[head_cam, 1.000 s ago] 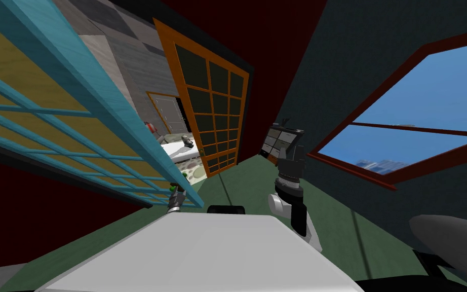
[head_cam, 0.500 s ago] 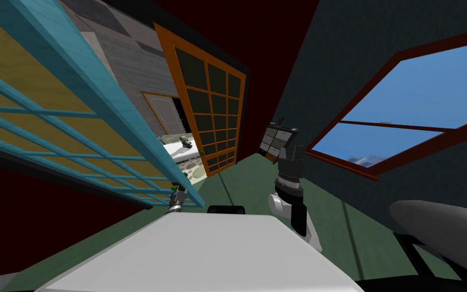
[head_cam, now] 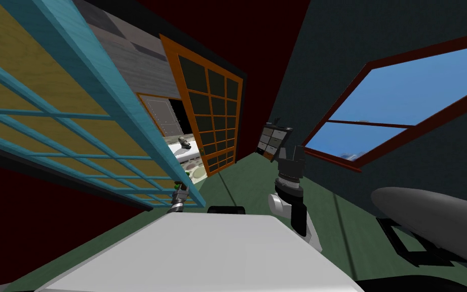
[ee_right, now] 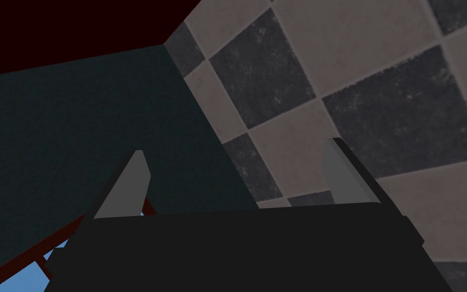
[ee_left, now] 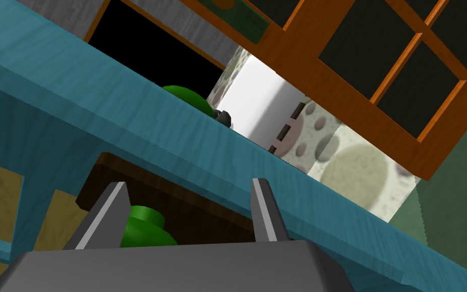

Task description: Pull the door open

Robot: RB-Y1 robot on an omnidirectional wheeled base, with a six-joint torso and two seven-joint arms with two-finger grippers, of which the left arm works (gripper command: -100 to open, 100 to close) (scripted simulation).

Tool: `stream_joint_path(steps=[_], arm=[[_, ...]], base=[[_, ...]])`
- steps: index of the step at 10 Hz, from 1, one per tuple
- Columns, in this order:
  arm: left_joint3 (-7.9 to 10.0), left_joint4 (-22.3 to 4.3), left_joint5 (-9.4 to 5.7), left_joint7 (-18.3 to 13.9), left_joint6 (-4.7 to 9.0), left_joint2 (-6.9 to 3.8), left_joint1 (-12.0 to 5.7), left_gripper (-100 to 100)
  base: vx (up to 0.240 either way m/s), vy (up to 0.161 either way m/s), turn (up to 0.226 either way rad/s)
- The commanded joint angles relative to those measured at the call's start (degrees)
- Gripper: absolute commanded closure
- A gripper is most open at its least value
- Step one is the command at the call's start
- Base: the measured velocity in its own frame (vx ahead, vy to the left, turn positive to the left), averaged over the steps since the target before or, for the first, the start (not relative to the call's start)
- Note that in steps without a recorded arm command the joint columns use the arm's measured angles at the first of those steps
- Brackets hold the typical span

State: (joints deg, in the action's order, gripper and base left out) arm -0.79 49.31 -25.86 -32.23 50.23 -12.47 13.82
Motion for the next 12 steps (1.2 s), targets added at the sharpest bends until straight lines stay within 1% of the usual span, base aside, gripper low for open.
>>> stream_joint_path(steps=[1,2,3,4,7,9,10,12], arm=[[0.62,-0.03,-0.92,-1.76,0.15,-1.11,-0.05,-100],[-0.25,0.28,-1.64,-3.86,0.19,-1.35,-0.13,-100],[-0.25,0.28,-1.64,-3.91,0.19,-1.35,-0.13,-100],[-1.12,0.60,-2.35,-6.06,0.22,-1.59,-0.21,-100],[-1.12,0.60,-2.35,-6.06,0.22,-1.59,-0.21,-100],[-2.91,1.25,-3.82,-9.95,0.29,-2.08,-0.36,-100],[-2.91,1.25,-3.82,-10.45,0.29,-2.08,-0.36,-100],[-4.71,1.90,-5.30,-14.42,0.37,-2.57,-0.52,-100]], base=[[-0.054,0.045,-0.044],[-0.058,0.041,-0.058],[-0.044,0.030,-0.043],[-0.053,0.030,-0.064],[-0.023,0.020,-0.016],[-0.066,0.028,-0.081],[-0.074,0.052,-0.064],[-0.091,0.055,-0.091]])
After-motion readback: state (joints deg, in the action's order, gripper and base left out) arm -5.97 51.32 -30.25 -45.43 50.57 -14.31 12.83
